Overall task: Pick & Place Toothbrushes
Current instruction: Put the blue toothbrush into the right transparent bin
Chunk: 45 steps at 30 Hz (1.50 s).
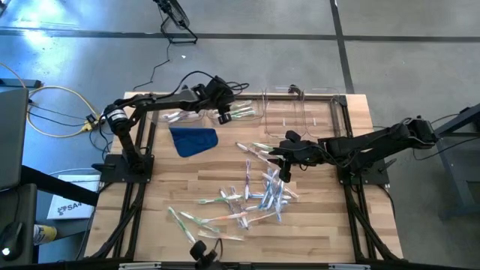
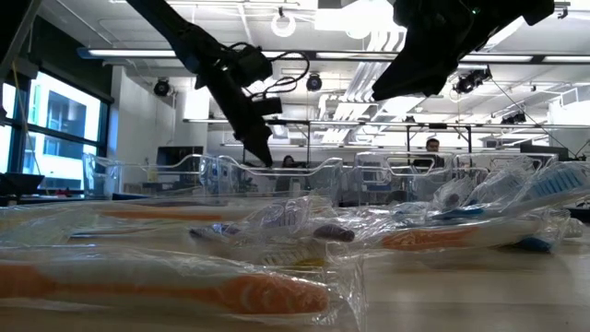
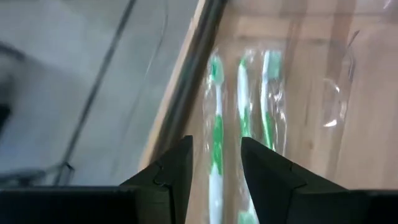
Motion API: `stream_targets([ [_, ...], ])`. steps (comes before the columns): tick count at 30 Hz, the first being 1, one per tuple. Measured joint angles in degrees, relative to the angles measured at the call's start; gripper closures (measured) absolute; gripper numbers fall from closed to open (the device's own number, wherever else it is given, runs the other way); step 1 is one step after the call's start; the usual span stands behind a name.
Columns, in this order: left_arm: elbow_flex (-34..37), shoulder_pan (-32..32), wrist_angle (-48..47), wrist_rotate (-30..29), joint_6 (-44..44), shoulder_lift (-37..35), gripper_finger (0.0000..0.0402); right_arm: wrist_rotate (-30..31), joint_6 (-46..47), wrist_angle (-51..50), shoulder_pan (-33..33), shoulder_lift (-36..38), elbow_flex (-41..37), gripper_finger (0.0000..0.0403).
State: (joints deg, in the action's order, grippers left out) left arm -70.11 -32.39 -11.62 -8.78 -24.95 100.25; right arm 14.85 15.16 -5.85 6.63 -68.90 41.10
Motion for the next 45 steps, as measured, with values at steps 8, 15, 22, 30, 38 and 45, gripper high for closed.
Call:
stream_targets([
  [8,1.43,5.62,5.24,-1.12,-8.34,-1.55,0.027,0.0,0.07,0.02,0.0,0.0,0.0,0.0289],
  [15,1.35,9.09,6.16,-1.47,-12.53,-5.65,0.027,0.72,0.05,0.13,-0.02,0.0,0.0,0.0289],
  [22,5.84,10.71,12.09,-1.9,-16.22,-12.26,0.027,1.73,0.17,0.24,-0.02,0.0,0.0,0.0289],
  [30,24.11,10.77,29.4,-1.87,-15.03,-23.22,0.027,1.73,0.15,0.23,-0.02,0.0,0.0,0.0289],
  [38,32.67,15.62,32.49,2.4,-14.84,-33.02,0.027,5.77,-0.39,1.17,-0.28,0.0,0.0,0.0289],
  [45,34.39,22.87,31.27,4.0,-16.04,-39.21,0.027,6.05,0.02,1.52,-0.28,0.0,0.0,0.0289],
])
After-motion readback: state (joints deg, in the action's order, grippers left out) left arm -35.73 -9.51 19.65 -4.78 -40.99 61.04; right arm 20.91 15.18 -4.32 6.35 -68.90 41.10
